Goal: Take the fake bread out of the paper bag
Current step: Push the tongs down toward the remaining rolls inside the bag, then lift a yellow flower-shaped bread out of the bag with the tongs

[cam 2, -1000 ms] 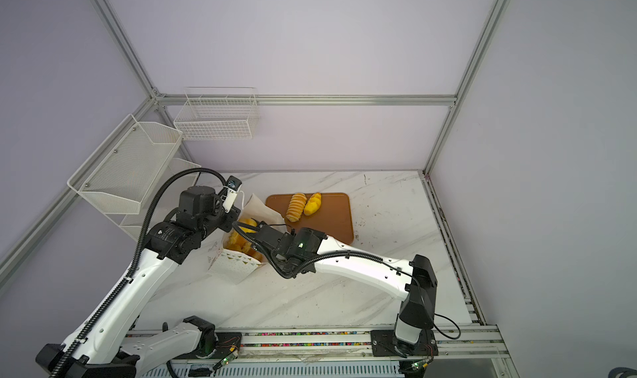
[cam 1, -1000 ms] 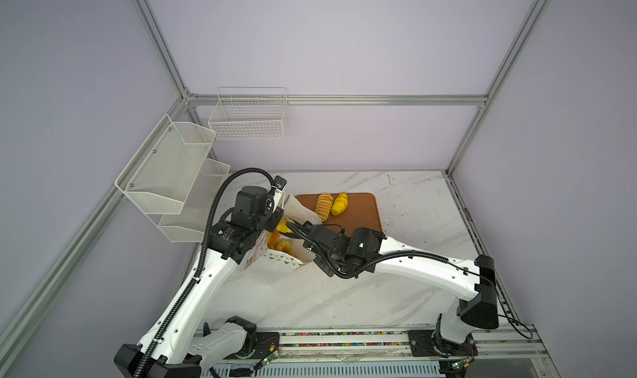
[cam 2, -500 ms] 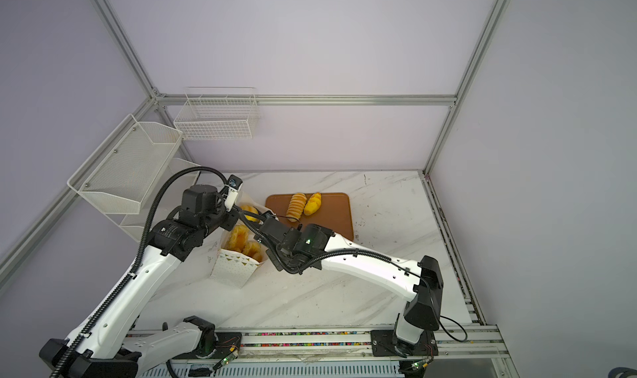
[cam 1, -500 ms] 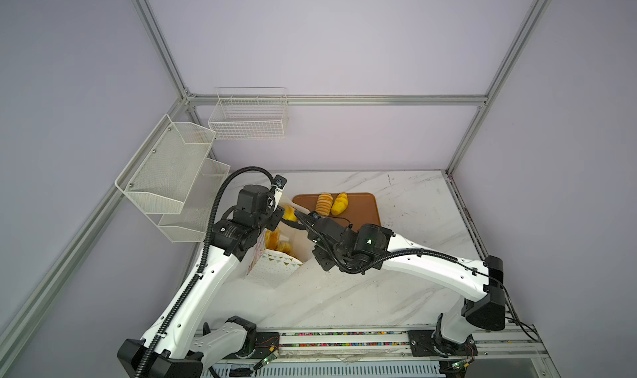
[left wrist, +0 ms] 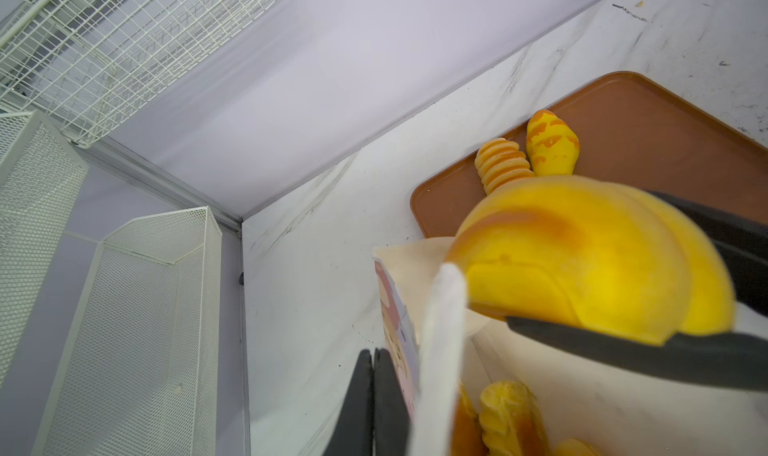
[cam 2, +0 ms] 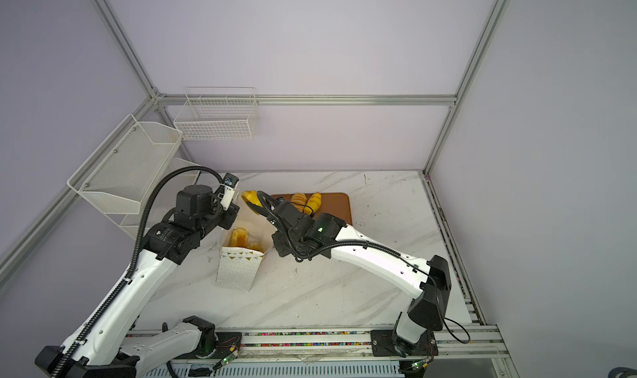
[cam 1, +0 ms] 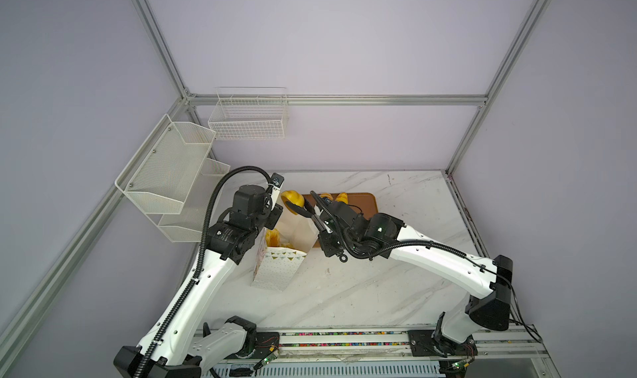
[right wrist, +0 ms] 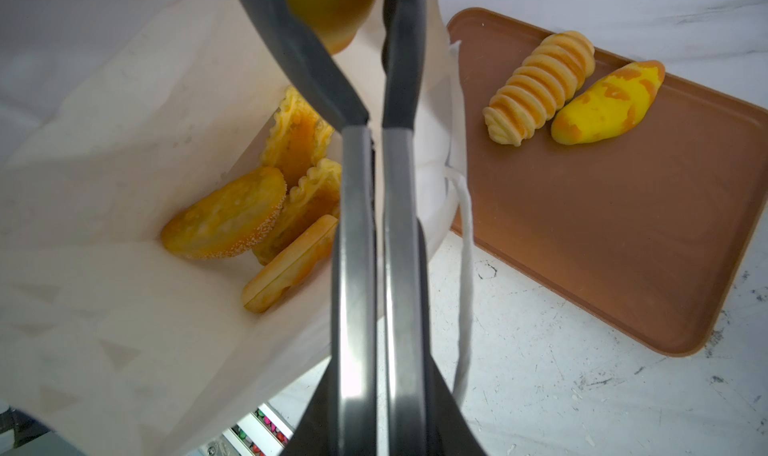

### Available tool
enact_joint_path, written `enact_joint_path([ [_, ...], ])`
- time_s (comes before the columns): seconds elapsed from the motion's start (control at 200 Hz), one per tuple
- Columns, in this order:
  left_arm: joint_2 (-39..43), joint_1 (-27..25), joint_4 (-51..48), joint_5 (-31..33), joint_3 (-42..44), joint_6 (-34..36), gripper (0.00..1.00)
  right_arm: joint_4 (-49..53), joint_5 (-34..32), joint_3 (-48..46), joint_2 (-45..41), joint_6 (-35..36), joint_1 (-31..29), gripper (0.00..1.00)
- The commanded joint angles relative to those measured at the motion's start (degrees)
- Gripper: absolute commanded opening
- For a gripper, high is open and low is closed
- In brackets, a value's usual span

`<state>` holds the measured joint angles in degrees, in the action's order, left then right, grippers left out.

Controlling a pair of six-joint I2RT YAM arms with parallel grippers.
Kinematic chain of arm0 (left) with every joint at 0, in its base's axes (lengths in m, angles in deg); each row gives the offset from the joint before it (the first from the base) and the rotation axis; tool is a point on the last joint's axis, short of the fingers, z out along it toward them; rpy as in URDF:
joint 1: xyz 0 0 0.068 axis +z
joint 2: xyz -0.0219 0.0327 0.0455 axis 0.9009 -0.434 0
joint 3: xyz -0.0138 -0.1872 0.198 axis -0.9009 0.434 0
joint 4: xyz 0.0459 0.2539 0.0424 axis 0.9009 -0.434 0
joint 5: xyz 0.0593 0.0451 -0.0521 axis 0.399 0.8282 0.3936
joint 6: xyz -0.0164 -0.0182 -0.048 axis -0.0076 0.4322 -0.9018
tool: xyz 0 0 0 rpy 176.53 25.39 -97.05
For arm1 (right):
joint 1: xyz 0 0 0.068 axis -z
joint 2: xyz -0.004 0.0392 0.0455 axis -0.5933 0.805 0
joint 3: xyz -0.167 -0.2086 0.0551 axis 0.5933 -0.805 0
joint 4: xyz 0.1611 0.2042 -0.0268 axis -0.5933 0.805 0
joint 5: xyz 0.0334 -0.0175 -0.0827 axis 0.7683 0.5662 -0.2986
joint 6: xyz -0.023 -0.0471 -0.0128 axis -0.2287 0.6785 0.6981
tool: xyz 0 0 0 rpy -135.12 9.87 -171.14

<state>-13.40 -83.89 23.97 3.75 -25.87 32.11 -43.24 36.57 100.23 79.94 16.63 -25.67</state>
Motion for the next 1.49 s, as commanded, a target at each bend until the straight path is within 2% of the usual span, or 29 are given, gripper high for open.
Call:
enact_joint_path([
  [0.0, 0.48, 0.2, 1.44, -0.38, 2.19, -0.88, 0.0, -8.11, 1.62, -4.72, -5.04, -1.9, 0.09, 0.07],
  [0.18, -0.05, 0.19, 1.45, 0.07, 1.64, -1.85, 0.0, -15.5, 3.5, -11.88, -9.4, -3.5, 0.15, 0.08],
  [0.395, -0.67, 0.19, 1.26, 0.32, 1.13, -3.49, 0.0, -29.71, 6.44, -20.34, -17.13, -3.12, 0.14, 0.1],
  [0.585, -0.9, 0.19, 1.04, -0.16, 1.16, -3.92, 0.0, -34.6, 4.26, -21.73, -19.91, -0.94, 0.19, 0.11],
  [0.935, -0.85, 0.2, 0.56, 0.54, 1.52, -3.41, 0.0, -34.89, 3.52, -17.66, -14.49, 0.12, 0.19, 0.15],
  [1.09, -1.3, 0.52, -0.58, 4.05, 1.1, -3.02, 0.0, -36.43, 4.87, -15.25, -11.73, 0.33, 0.19, 0.15],
  [1.31, -3.68, 4.71, -1.69, 3.38, -1.75, -3.14, 0.0, -39.12, 6.45, -10.14, -7.66, 0.1, 1.73, 0.16],
  [1.49, -6.64, 8.11, -0.56, 0.91, -4.76, -1.76, 0.0, -44.16, 11.09, -8.31, -4.75, -2.19, 4.74, 0.16],
])
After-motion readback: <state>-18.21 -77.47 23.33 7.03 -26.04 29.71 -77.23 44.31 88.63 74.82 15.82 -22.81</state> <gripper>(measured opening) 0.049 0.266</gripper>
